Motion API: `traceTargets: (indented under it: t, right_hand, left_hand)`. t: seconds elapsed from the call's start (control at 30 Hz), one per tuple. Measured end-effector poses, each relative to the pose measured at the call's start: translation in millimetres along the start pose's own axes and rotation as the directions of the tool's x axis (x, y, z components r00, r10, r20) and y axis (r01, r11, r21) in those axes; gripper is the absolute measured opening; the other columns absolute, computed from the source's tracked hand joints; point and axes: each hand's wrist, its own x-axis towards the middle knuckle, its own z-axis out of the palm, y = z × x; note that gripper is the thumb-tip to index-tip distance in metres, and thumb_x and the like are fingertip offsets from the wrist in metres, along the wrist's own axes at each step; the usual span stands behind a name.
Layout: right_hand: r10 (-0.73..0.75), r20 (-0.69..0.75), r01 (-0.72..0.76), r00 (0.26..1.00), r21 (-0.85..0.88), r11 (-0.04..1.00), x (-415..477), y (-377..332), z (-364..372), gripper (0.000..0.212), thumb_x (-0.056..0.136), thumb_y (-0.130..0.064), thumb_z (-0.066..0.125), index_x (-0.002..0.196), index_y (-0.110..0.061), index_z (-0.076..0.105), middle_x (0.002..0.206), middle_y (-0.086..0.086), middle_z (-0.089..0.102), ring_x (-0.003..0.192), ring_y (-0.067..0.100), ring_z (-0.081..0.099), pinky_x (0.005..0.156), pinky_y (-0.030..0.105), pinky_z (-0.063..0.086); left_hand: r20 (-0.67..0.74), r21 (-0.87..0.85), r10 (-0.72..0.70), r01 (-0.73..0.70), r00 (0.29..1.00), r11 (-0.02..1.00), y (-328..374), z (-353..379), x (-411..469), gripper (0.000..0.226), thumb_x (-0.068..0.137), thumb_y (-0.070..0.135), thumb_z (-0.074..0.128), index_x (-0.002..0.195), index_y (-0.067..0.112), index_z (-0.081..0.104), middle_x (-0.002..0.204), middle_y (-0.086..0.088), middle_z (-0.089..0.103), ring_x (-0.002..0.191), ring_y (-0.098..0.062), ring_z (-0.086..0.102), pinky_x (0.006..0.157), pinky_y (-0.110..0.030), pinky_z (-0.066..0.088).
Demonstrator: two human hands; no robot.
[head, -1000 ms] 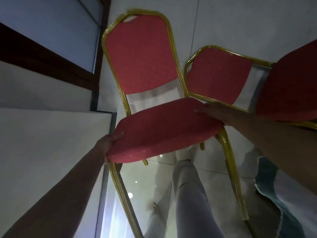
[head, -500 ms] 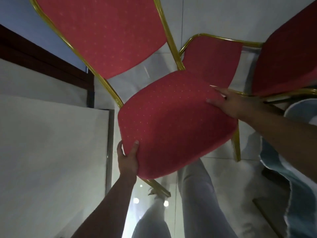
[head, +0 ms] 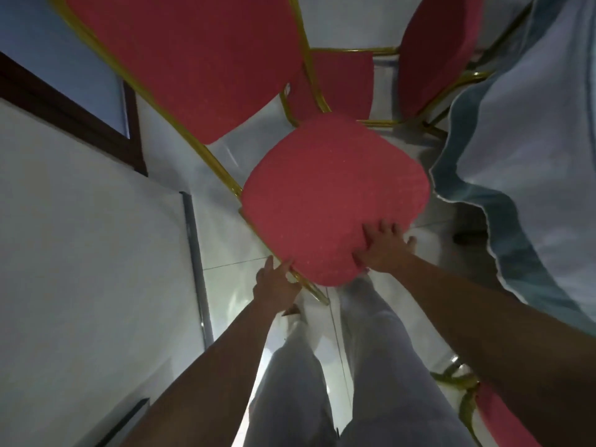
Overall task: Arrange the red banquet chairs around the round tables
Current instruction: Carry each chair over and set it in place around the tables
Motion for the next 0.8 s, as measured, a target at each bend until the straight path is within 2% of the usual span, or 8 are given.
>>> traceTargets:
  t: [0.07, 0.13, 0.23, 0.37, 0.5, 0.57, 0.7, 0.8]
  right_hand:
    - [0.018, -0.013, -0.017, 1.000, 0.096, 0.995, -43.8, 6.7, 11.6, 0.064, 0.086, -0.055, 0.047, 0.144, -0.034, 0.028, 0.157, 0.005, 0.023, 0.146, 0.036, 0.015, 0.112, 0.065, 0.020]
    - [0.008, -0.062, 0.003, 0.998, 0.167, 0.986, -86.5, 14.8, 15.7, 0.062, 0.089, -0.053, 0.045, 0.145, -0.036, 0.026, 0.157, 0.003, 0.024, 0.146, 0.033, 0.019, 0.112, 0.062, 0.024]
    - [-0.026, -0.102, 0.051, 0.994, 0.254, 0.966, -141.4, 31.6, 13.1, 0.069, 0.091, -0.053, 0.048, 0.152, -0.038, 0.018, 0.163, 0.001, 0.014, 0.149, 0.030, 0.015, 0.114, 0.059, 0.020]
    - [-0.013, -0.145, 0.075, 0.989, 0.433, 0.898, -191.2, 50.4, 4.9, 0.075, 0.090, -0.049, 0.056, 0.154, -0.034, 0.020, 0.164, 0.003, 0.014, 0.148, 0.029, 0.018, 0.116, 0.056, 0.023]
    - [-0.040, -0.211, 0.179, 0.977, 0.696, 0.696, -227.4, 62.8, 11.0, 0.073, 0.090, -0.038, 0.063, 0.153, -0.024, 0.028, 0.159, 0.006, 0.028, 0.141, 0.029, 0.034, 0.113, 0.043, 0.032]
    - [-0.039, -0.216, 0.201, 0.976, 0.808, 0.554, -239.5, 66.3, 19.3, 0.073, 0.089, -0.033, 0.066, 0.152, -0.019, 0.032, 0.155, 0.006, 0.036, 0.137, 0.027, 0.040, 0.109, 0.034, 0.034]
    - [-0.046, -0.190, 0.193, 0.981, 0.907, 0.375, -242.9, 64.5, 27.5, 0.072, 0.089, -0.032, 0.069, 0.150, -0.015, 0.036, 0.152, 0.007, 0.042, 0.136, 0.027, 0.042, 0.108, 0.036, 0.036]
    - [-0.102, -0.194, 0.217, 0.976, 0.927, 0.306, -244.9, 55.5, 16.7, 0.074, 0.088, -0.032, 0.070, 0.151, -0.018, 0.035, 0.151, 0.005, 0.043, 0.134, 0.027, 0.044, 0.108, 0.041, 0.040]
  left_hand:
    - [0.046, -0.181, -0.028, 0.036, 0.999, 0.983, -8.7, 7.0, -32.4, 0.069, 0.089, 0.027, 0.064, 0.151, 0.030, 0.033, 0.163, -0.005, 0.012, 0.143, -0.033, 0.028, 0.113, -0.043, 0.034]
    - [0.071, -0.248, -0.063, 0.078, 0.996, 0.966, -16.4, 7.1, -66.6, 0.069, 0.090, 0.024, 0.063, 0.152, 0.026, 0.032, 0.161, -0.009, 0.017, 0.143, -0.031, 0.029, 0.113, -0.043, 0.034]
    - [0.040, -0.169, -0.068, 0.073, 0.997, 0.983, -16.4, 2.6, -114.3, 0.074, 0.092, 0.025, 0.062, 0.154, 0.028, 0.024, 0.158, -0.013, 0.025, 0.139, -0.033, 0.035, 0.112, -0.044, 0.035]
    - [-0.054, -0.066, 0.110, -0.114, 0.992, 0.991, 15.8, -11.7, -164.2, 0.073, 0.091, 0.024, 0.062, 0.154, 0.029, 0.025, 0.159, -0.009, 0.025, 0.147, -0.026, 0.022, 0.117, -0.042, 0.026]
    - [-0.261, -0.219, 0.147, -0.207, 0.954, 0.954, 57.0, -33.1, -206.4, 0.064, 0.091, 0.026, 0.064, 0.147, 0.033, 0.035, 0.156, -0.001, 0.032, 0.139, -0.023, 0.036, 0.103, -0.032, 0.038]
    - [-0.344, -0.224, 0.144, -0.230, 0.928, 0.947, 71.0, -43.7, -225.8, 0.060, 0.092, 0.029, 0.063, 0.145, 0.037, 0.037, 0.154, 0.001, 0.034, 0.137, -0.023, 0.038, 0.105, -0.038, 0.039]
    - [-0.452, -0.151, 0.208, -0.304, 0.868, 0.941, 92.1, -72.8, -256.9, 0.056, 0.092, 0.024, 0.064, 0.144, 0.032, 0.042, 0.151, 0.002, 0.039, 0.137, -0.019, 0.038, 0.112, -0.041, 0.036]
    - [-0.564, -0.081, 0.300, -0.413, 0.769, 0.907, 115.8, -108.9, -270.2, 0.056, 0.092, 0.020, 0.065, 0.144, 0.024, 0.044, 0.142, 0.004, 0.045, 0.130, -0.012, 0.043, 0.111, -0.036, 0.038]
